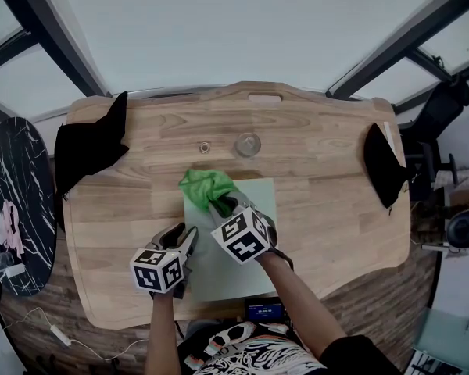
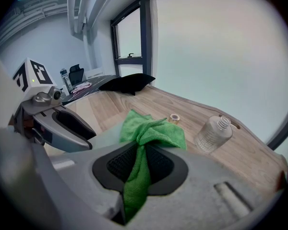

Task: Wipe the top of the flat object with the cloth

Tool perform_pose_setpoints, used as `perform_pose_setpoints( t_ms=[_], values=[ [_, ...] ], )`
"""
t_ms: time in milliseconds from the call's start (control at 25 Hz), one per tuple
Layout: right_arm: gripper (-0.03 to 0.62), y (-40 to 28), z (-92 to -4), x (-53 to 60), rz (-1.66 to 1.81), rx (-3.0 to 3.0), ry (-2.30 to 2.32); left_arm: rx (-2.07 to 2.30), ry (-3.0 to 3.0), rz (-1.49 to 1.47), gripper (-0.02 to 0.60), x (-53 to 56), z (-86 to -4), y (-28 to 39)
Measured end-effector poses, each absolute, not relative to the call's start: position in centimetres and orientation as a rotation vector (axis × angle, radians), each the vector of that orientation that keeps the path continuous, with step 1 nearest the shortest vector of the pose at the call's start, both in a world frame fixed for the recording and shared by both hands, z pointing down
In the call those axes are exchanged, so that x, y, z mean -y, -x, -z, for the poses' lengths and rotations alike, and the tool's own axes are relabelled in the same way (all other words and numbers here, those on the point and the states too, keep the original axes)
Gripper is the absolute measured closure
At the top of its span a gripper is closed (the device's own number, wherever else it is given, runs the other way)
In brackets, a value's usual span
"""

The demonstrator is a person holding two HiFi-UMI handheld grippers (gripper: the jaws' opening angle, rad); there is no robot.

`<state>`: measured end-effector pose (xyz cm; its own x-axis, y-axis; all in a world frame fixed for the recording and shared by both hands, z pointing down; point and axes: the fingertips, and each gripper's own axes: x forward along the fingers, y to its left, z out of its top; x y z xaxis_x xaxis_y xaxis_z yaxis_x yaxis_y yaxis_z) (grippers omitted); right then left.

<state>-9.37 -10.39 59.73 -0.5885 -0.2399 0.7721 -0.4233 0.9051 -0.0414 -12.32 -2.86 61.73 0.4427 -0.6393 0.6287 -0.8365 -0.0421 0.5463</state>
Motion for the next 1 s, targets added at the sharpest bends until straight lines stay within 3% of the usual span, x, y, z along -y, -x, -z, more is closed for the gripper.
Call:
perform_pose_setpoints(
  t_ms=[1000],
  values=[
    [0.537,8.9,-60.0,8.1,-0.244,2.194,-0.415,1.286,-1.753,-0.252,0.439,3.0,-62.0,12.4]
  ],
)
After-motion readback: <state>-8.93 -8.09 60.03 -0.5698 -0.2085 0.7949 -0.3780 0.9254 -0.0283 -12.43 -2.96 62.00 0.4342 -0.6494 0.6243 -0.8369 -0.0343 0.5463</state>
